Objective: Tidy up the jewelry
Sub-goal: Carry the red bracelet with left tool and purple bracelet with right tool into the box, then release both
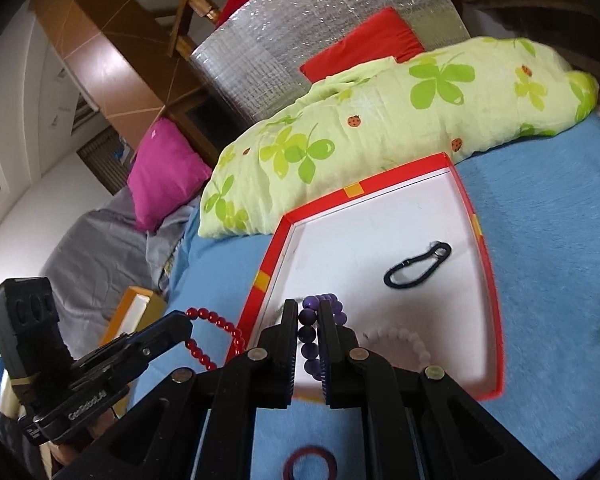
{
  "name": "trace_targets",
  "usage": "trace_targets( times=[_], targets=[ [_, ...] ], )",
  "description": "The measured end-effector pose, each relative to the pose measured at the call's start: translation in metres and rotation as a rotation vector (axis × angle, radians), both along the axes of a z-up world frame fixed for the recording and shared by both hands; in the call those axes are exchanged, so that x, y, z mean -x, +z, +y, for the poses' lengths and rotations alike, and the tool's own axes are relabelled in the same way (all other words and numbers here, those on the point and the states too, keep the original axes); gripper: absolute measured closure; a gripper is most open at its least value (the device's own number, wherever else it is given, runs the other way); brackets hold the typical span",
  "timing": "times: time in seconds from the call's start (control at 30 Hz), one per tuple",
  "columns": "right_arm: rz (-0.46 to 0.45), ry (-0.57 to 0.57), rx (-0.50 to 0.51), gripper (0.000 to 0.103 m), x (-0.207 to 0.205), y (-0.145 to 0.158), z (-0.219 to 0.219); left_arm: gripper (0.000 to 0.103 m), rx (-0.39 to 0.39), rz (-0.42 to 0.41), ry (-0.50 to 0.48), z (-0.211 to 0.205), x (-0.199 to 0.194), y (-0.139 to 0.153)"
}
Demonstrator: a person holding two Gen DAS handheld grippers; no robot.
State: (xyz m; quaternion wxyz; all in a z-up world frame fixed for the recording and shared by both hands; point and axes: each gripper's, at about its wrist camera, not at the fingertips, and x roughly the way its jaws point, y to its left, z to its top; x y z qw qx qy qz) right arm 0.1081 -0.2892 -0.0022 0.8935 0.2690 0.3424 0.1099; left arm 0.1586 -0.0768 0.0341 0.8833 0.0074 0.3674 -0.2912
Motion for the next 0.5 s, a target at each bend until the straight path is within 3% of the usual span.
trace_targets(
  times=[0.5],
  targets=[
    [0.067,-0.001,-0.112,0.093,-0.062,-0.026,0.003,0.093,-0.044,0.047,0.006,-0.029,-0.084,-0.024]
  ],
)
